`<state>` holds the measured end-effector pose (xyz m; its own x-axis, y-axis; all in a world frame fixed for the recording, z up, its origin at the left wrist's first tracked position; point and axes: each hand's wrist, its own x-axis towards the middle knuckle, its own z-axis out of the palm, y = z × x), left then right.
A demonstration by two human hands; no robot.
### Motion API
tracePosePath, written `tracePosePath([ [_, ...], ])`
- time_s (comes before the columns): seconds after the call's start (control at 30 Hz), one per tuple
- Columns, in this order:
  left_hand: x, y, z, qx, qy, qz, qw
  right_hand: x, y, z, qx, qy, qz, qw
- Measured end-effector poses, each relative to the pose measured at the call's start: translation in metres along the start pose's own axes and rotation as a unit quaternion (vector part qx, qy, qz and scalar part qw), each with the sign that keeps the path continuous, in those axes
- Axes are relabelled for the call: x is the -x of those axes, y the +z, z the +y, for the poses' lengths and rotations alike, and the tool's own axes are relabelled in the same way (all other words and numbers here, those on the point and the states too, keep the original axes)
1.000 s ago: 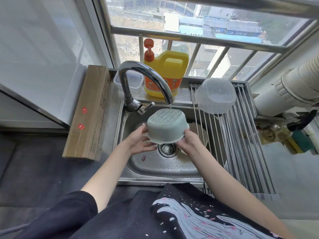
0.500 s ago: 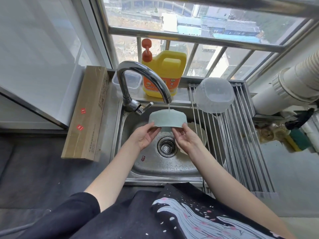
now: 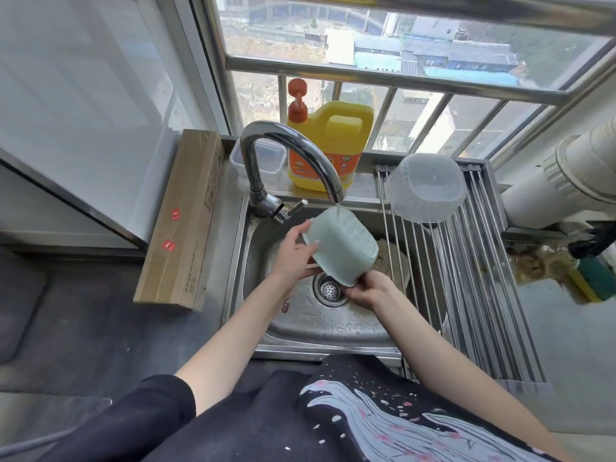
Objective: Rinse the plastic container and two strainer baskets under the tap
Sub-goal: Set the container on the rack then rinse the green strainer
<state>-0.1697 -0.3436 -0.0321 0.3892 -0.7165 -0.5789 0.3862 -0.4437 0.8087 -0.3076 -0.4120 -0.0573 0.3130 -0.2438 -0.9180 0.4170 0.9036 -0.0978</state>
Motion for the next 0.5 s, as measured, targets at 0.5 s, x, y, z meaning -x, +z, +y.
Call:
tracePosePath([
  [0.5, 0.023, -0.006, -0.032, -0.029, -0.237, -0.062, 0.969, 0.026, -0.044, 0.033, 0.666, -0.527, -0.05, 0.526],
])
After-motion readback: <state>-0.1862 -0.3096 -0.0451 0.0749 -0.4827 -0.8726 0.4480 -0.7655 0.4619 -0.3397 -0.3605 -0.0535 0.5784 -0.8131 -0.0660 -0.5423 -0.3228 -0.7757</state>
